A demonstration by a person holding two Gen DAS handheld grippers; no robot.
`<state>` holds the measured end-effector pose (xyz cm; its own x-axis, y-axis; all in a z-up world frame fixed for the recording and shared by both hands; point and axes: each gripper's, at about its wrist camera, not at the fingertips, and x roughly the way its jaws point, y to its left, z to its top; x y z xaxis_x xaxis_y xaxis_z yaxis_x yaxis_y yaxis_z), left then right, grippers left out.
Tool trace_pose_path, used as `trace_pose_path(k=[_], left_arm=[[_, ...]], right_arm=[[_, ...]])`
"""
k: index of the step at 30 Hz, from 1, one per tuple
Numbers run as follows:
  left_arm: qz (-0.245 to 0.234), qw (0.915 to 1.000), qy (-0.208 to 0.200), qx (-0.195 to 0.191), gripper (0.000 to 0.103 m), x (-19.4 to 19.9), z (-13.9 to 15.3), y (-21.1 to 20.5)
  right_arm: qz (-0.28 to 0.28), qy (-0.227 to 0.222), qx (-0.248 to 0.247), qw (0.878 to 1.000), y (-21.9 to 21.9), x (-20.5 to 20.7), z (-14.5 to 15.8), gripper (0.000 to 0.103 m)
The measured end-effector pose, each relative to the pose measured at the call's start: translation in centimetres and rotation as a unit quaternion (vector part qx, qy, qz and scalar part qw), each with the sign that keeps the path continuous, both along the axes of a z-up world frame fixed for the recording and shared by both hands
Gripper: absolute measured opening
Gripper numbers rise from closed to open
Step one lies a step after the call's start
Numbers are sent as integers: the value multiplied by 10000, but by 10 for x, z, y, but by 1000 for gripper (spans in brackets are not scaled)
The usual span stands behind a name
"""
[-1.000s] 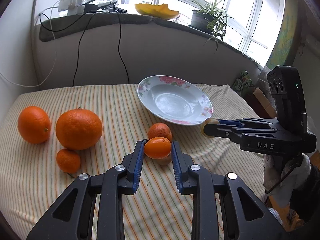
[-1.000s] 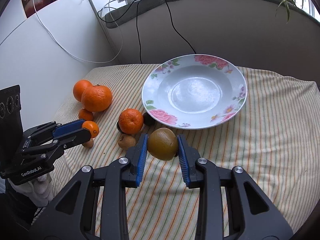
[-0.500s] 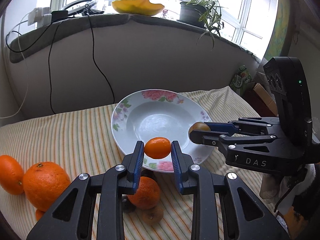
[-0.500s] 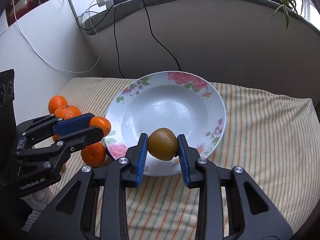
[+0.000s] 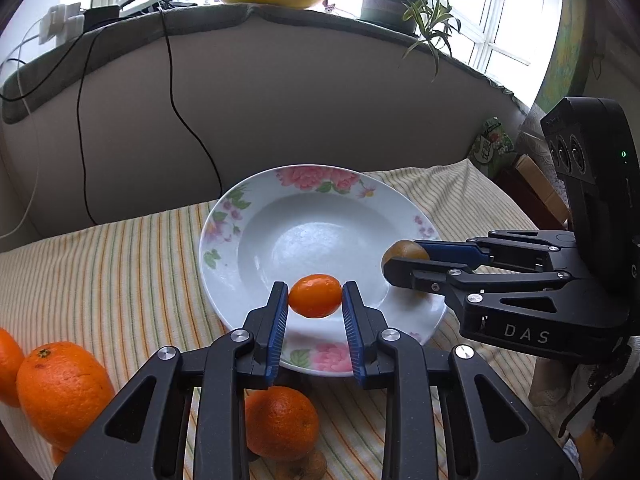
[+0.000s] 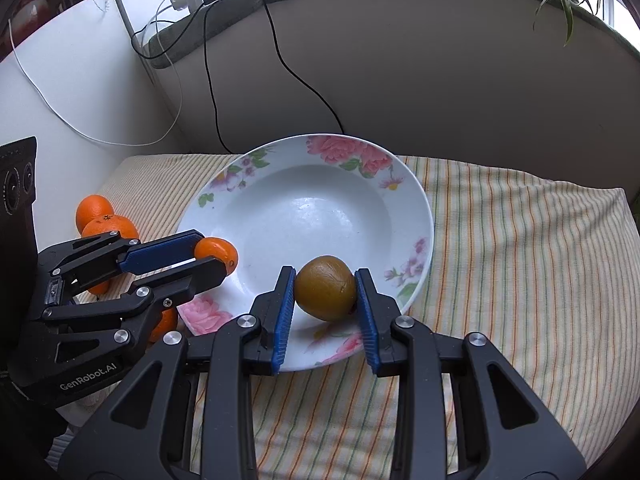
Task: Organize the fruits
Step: 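Carry the kiwi into the white plate and open the right tool while the left releases the small orange there, then move the open right tool toward the large orange on the cloth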
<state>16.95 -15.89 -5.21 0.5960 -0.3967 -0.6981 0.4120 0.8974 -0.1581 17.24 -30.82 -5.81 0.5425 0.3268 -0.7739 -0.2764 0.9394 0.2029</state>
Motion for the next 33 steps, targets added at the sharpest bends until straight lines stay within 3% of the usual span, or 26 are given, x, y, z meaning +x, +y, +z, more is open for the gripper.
trace_pose_path(k=[10,14,18,26,29,31,33], left_arm=[[-15,10000,-7,50,27,0,2,0],[7,10000,-63,35,33,-2,6,2],[43,9999,-124,14,33,-3,10,6],[124,9996,-249,-34,33,-11,18,15],[169,9993,-318,-25,33,-16,23,20],[214,9991,-363,-35,34,-20,27,25],[270,9987,-420,-41,42,-24,30,29]], right_arm=[[-6,-20,-121,9999,3,0,1,31],[-12,-27,-164,9999,3,0,1,32],[-49,-95,-192,9998,1,-2,5,41],[-78,-199,-228,9995,2,-5,16,42],[-76,-263,-222,9994,6,-7,21,51],[-92,-354,-253,9990,9,-9,26,64],[-86,-430,-254,9987,12,-11,31,70]])
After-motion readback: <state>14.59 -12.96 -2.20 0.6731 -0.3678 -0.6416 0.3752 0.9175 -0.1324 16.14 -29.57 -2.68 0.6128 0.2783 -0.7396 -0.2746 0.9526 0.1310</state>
